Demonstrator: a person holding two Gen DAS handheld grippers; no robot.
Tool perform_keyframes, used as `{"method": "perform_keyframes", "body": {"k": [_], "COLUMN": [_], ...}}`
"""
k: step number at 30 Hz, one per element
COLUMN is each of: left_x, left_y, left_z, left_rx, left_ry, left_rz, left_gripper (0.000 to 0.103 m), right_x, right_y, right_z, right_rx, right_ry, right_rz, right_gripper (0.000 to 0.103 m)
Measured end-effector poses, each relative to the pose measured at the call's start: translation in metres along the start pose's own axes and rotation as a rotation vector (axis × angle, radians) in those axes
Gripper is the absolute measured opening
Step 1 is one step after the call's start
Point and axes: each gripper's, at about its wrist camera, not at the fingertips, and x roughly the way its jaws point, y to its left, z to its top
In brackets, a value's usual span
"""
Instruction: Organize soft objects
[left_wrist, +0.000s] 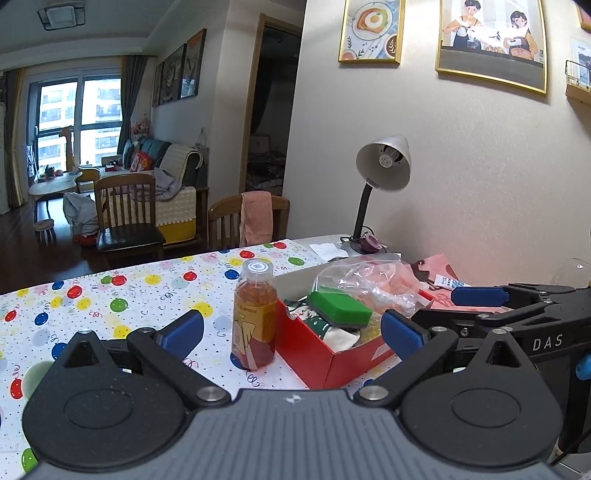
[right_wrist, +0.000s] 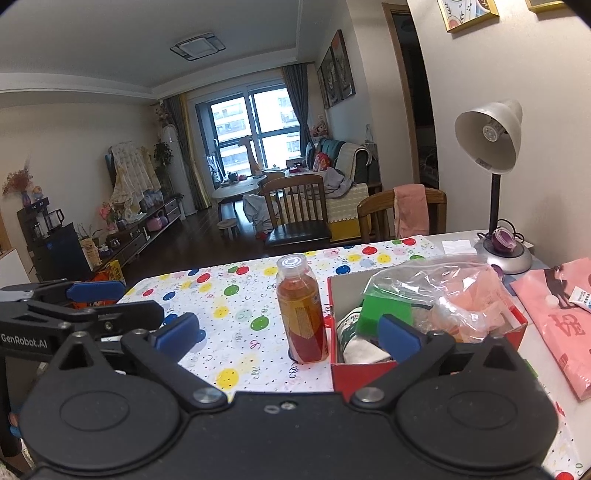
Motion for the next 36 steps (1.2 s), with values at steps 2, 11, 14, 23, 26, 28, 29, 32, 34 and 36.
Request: {"method": "perform_keyframes", "body": {"k": [2, 11, 14, 23, 26, 28, 29, 32, 34, 36], "left_x": [-0.002, -0.01, -0.011, -0.016, -0.017, -0.017, -0.018, -0.018, -0.018, -0.018], "left_y": [0.0, 0.002, 0.003, 0.004, 0.005, 0.007, 0.007, 0.008, 0.009, 0.009], "left_z": [0.0, -0.004, -0.004, -0.005, -0.005, -0.006, -0.006, -0.007, -0.007, -0.007], "left_rx": [0.005, 0.013, 0.009, 0.012, 0.008, 0.003, 0.003, 0.001, 0.0, 0.003], "left_ry": [0.0, -0.003, 0.002, -0.003, -0.002, -0.002, -0.002, -0.002, -0.002, -0.002], "left_rz": [0.003, 0.011, 0.009, 0.014, 0.013, 0.013, 0.013, 0.018, 0.018, 0.023], "left_gripper": [0.103, 0.103, 0.103, 0.103, 0.103, 0.103, 0.103, 0.103, 0.103, 0.103], "right_x": [0.001, -0.001, -0.001, -0.001, 0.003, 0.003, 0.003, 0.003, 0.004, 0.004], "right_y": [0.003, 0.008, 0.008, 0.01, 0.01, 0.011, 0.012, 0.012, 0.014, 0.015], "right_z": [0.0, -0.002, -0.002, -0.003, -0.003, -0.003, -0.003, -0.003, -0.004, -0.003], "right_rx": [-0.003, -0.006, -0.006, -0.005, -0.013, -0.013, -0.014, -0.015, -0.015, -0.013], "right_ry": [-0.003, -0.011, -0.011, -0.007, -0.004, -0.003, -0.004, -0.008, -0.011, -0.012], "right_rz": [0.002, 0.002, 0.002, 0.005, 0.006, 0.009, 0.008, 0.009, 0.008, 0.013], "right_gripper": [0.103, 0.103, 0.103, 0.103, 0.103, 0.103, 0.103, 0.103, 0.103, 0.103]}}
